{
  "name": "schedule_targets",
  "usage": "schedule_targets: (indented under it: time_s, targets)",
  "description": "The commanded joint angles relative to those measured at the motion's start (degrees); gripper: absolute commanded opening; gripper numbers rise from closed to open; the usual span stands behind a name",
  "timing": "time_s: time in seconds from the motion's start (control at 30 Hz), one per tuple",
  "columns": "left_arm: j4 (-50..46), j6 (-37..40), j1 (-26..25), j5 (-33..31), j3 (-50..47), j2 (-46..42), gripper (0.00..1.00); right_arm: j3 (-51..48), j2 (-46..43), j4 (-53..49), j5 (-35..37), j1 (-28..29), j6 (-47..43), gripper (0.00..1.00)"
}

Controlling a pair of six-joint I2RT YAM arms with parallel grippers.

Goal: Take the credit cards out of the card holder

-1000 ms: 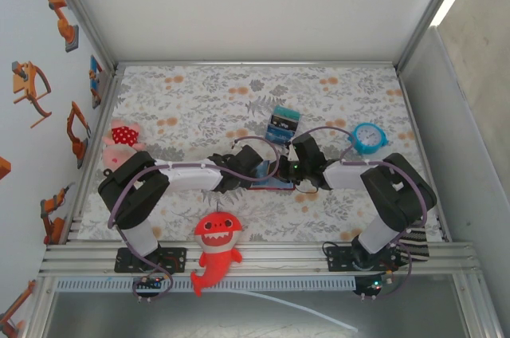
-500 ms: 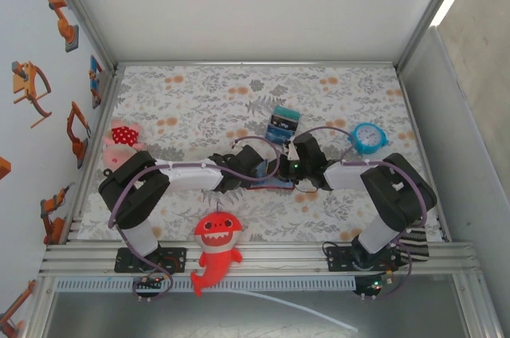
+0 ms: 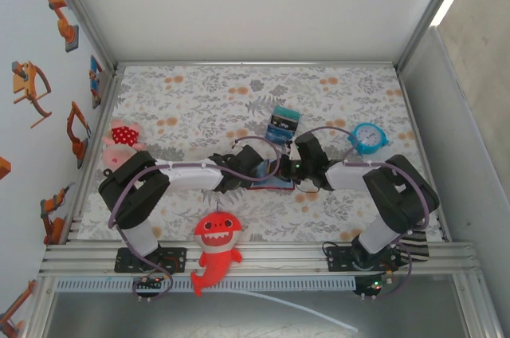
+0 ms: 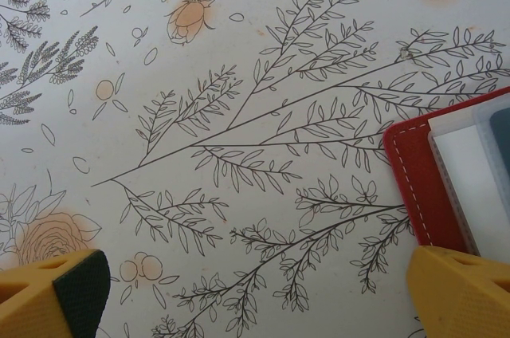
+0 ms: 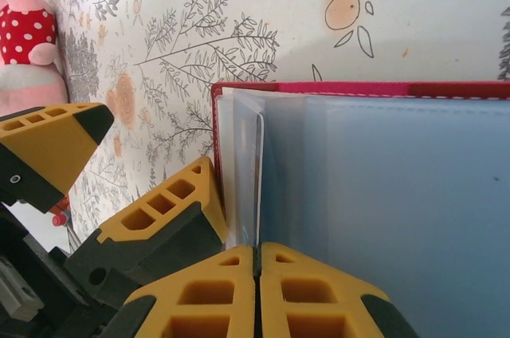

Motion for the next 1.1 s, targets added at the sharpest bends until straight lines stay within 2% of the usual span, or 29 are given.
schedule_targets:
  time_s: [0.0, 0.33, 0.83, 1.07]
  targets:
    - [-2.79, -0.19, -0.09, 0.52, -0.46, 2.50, 0.97, -0.44, -2.72, -1.99, 1.46, -0.56, -1.76, 0.06]
    - [-2.86, -0.16, -0.09, 0.42, -0.42, 2.61, 0.97, -0.67, -4.00, -3.05, 1.79, -0.74, -2.08, 0.06]
    - [-2.14, 1.11, -0.09, -0.56, 0.29, 1.12, 0.97, 1.61, -5.20, -11.25, 4.09, -1.35, -5.64, 0.03]
    - [-1.55, 2.87, -0.04, -0.97, 2.10, -2.26, 0.97, 2.17, -5.09, -11.38, 3.32, -1.35, -5.50, 0.03]
